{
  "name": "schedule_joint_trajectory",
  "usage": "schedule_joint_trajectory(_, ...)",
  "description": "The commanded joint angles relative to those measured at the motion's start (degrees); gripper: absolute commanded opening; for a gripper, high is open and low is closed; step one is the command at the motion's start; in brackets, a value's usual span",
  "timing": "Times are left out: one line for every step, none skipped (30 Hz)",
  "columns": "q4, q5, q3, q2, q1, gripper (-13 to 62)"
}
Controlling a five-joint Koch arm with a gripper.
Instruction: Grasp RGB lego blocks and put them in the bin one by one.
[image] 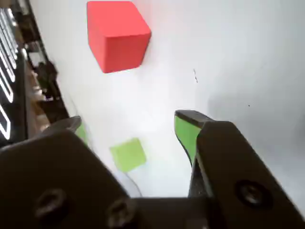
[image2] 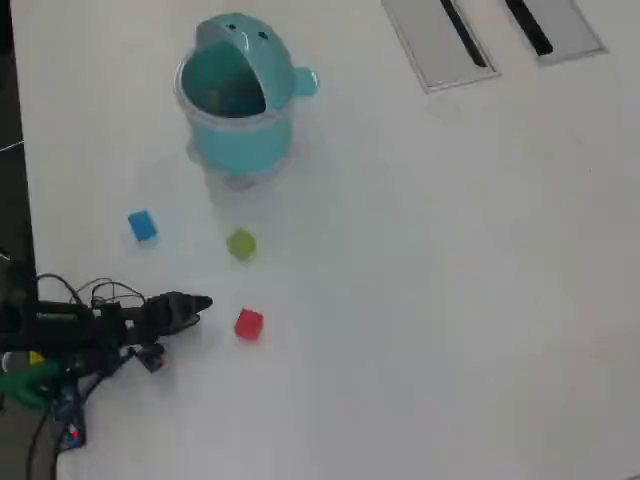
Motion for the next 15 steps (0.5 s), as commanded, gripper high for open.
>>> schedule_joint_trajectory(-0.6,-0.9,4.2,3.6,-0.4,34.4)
schedule_joint_trajectory(-0.6,-1.0,4.2,3.7,-0.4,34.4)
schedule_joint_trajectory(-0.6,-0.9,4.2,3.7,-0.4,34.4)
schedule_joint_trajectory(-0.6,-0.9,4.2,3.6,-0.4,34.3)
schedule_joint_trajectory(-0.6,-0.9,4.2,3.6,-0.4,33.9)
schedule_joint_trajectory(-0.7,-0.9,4.2,3.6,-0.4,33.8)
schedule_joint_trajectory(-0.7,-1.0,4.2,3.6,-0.4,33.7)
schedule_joint_trajectory(-0.6,-0.9,4.2,3.7,-0.4,33.7)
schedule_joint_trajectory(-0.7,-0.9,4.2,3.6,-0.4,33.7)
schedule_joint_trajectory(-0.7,-1.0,4.2,3.7,-0.4,33.7)
schedule_joint_trajectory(-0.6,-1.0,4.2,3.6,-0.4,33.8)
schedule_joint_trajectory(-0.7,-1.0,4.2,3.6,-0.4,33.8)
schedule_joint_trajectory(-0.7,-1.0,4.2,3.6,-0.4,33.8)
schedule_joint_trajectory(-0.7,-1.0,4.2,3.6,-0.4,33.8)
schedule_joint_trajectory(-0.7,-1.0,4.2,3.7,-0.4,33.8)
